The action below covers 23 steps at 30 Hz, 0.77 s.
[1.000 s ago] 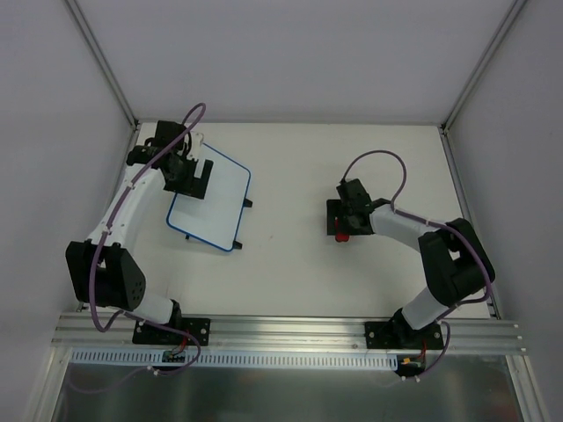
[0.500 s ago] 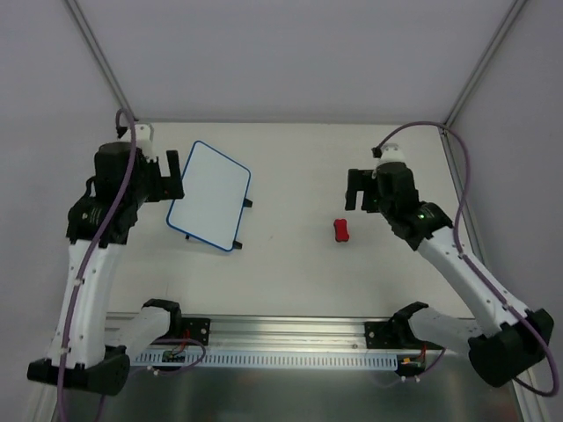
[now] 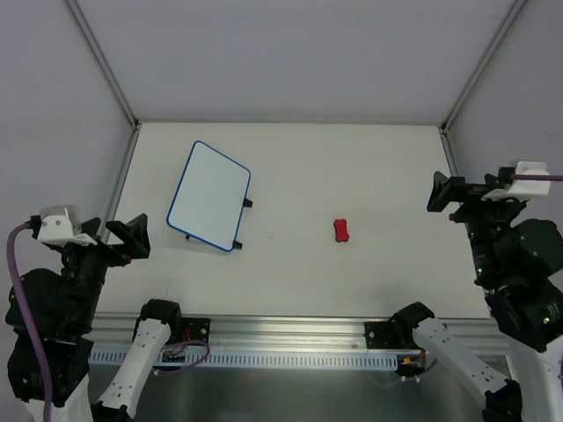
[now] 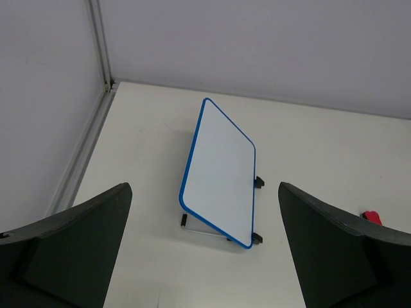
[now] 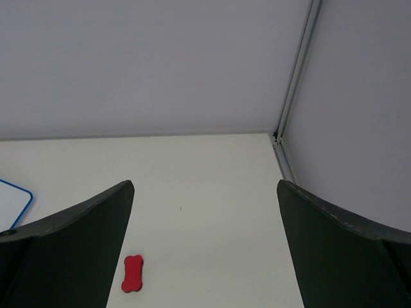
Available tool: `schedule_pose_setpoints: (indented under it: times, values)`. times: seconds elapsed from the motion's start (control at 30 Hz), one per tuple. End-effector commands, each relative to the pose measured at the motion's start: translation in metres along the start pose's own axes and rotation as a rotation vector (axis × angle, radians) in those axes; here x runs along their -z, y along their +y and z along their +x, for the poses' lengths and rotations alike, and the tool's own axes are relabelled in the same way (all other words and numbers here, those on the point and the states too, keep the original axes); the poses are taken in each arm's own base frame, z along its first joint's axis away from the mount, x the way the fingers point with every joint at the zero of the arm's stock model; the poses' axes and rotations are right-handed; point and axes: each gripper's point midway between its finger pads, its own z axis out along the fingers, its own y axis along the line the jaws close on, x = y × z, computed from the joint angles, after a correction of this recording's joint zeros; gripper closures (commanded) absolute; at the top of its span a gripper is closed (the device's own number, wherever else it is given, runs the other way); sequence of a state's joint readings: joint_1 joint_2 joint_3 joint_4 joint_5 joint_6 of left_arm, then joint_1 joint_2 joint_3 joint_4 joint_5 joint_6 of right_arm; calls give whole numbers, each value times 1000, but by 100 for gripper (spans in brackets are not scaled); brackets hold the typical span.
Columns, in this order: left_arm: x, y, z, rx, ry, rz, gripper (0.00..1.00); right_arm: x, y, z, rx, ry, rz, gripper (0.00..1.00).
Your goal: Erase the whiteboard
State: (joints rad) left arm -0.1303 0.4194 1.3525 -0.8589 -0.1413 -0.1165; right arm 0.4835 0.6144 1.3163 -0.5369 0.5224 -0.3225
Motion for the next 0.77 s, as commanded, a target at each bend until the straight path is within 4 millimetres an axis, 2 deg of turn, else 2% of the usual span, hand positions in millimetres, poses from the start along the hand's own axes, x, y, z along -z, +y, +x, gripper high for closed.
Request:
schedule_pose_setpoints:
  times: [0.0, 0.13, 0.4, 0.73]
  values:
    - [18, 7, -19, 5, -83, -29, 1, 16, -24, -23, 75, -53, 59, 1]
    - [23, 7, -21, 0, -100, -21, 1, 24, -26, -36, 67, -95, 39, 1]
    - [23, 4, -21, 9, -94, -8, 1, 23, -16, -49, 66, -118, -15, 1]
    - [12, -4, -13, 33, -51, 26, 1, 22, -6, -44, 71, -127, -64, 1]
